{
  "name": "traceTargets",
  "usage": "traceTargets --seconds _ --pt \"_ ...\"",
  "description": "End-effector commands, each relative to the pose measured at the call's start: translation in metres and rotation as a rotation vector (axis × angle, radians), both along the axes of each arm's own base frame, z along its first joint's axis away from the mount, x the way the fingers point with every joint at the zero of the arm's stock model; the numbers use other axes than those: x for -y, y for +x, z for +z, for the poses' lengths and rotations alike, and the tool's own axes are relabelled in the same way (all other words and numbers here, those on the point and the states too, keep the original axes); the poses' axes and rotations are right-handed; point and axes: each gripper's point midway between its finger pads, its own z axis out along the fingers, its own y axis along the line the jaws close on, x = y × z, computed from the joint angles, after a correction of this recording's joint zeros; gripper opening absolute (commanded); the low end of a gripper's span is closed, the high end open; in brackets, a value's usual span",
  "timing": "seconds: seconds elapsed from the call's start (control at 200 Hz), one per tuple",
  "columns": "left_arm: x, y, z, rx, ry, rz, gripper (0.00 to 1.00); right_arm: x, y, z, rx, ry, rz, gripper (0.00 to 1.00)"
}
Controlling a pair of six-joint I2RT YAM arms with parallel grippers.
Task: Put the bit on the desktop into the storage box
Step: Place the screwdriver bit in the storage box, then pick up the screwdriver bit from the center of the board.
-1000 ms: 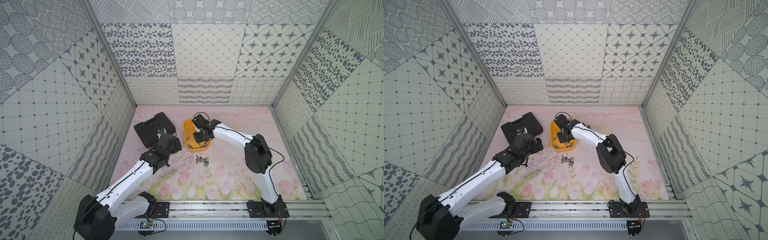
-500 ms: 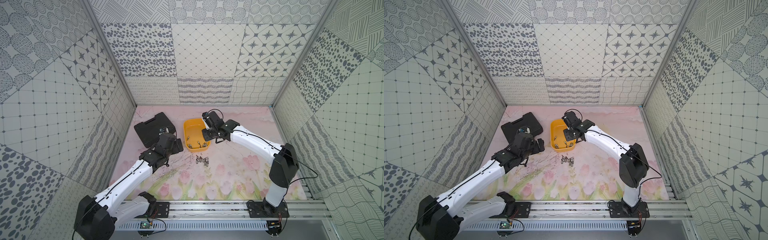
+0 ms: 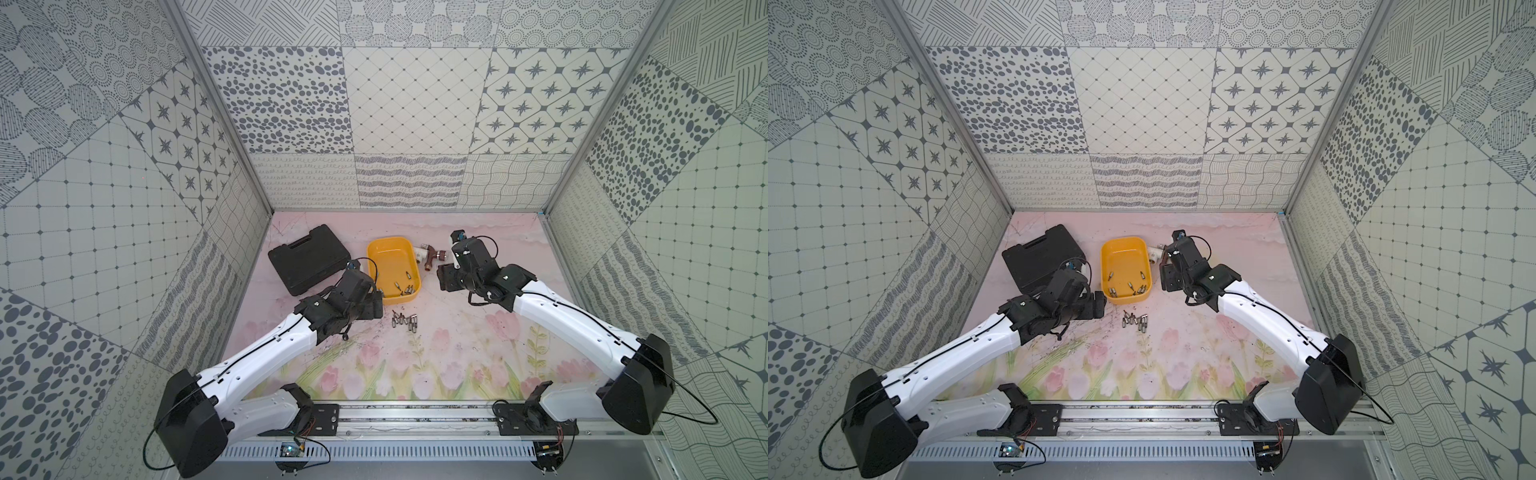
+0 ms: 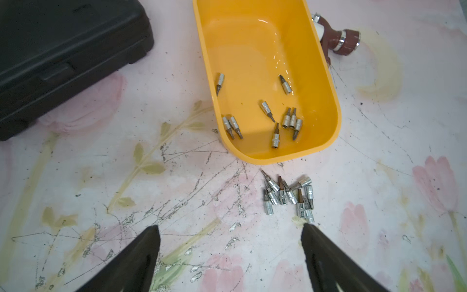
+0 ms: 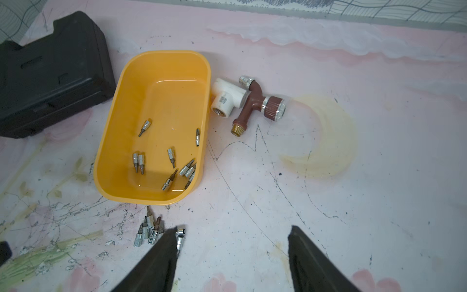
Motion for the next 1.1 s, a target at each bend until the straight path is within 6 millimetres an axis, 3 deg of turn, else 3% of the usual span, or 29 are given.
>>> traceTargets --seconds 0.0,0.26,0.51,0.76,1.096 --pt "0.016 -0.020 -0.019 -0.104 0.090 -0.085 0.87 0.018 0.004 0.020 0.090 0.058 -0.078 0.79" --pt "0.041 -0.026 -0.045 -0.186 0.066 -0.118 0.79 0.065 -0.008 0.026 0.146 0.091 -0.183 0.96" --pt "0.050 -0.030 -0.065 -0.247 0.078 -0.130 0.66 0.095 -0.017 0.031 0.184 0.106 -0.255 0.97" --pt "0.061 -0.032 -0.089 -0.306 0.100 -0.151 0.52 0.103 -0.018 0.024 0.173 0.114 -0.275 0.97" --pt "0.079 -0.026 -0.110 -0.361 0.118 -0.205 0.45 0.104 -0.020 0.018 0.161 0.122 -0.281 0.97"
